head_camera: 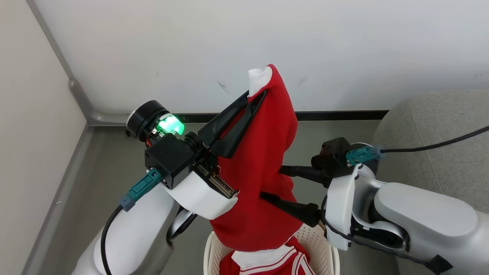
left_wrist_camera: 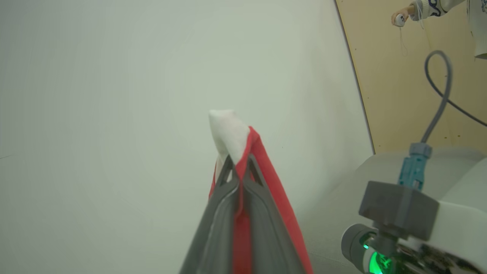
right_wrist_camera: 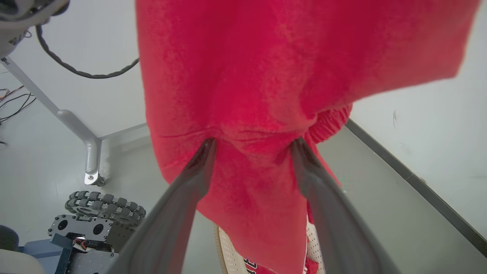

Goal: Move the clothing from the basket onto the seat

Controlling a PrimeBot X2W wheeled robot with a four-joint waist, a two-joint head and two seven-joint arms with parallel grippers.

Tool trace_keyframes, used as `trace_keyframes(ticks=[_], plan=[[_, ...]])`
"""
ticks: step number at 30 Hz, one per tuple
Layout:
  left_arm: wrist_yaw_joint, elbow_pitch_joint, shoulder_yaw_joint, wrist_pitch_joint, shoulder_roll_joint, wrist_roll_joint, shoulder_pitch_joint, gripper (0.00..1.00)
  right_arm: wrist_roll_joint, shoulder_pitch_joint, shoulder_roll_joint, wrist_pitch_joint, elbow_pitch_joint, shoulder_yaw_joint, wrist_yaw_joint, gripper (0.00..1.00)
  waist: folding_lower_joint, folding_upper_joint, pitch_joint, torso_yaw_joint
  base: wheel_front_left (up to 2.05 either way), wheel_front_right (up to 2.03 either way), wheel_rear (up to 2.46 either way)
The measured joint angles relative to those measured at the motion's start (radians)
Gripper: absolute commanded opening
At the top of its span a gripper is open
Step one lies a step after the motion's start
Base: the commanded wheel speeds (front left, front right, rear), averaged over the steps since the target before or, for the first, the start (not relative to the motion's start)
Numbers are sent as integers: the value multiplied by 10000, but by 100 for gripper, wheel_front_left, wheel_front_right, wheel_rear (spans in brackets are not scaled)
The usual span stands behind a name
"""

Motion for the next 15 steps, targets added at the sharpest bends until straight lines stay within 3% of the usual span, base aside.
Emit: trace_keyframes(ticks=[14,15], plan=[[0,12,-77,0,-150,-19,-100,0,-10,-503,663,-343,813,59,0,100,0,0,191,66,0,0,0],[0,21,-75,0,-159,-40,-130,0,-165,-668,775,-426,834,88,0,57,0,0,220,72,0,0,0]])
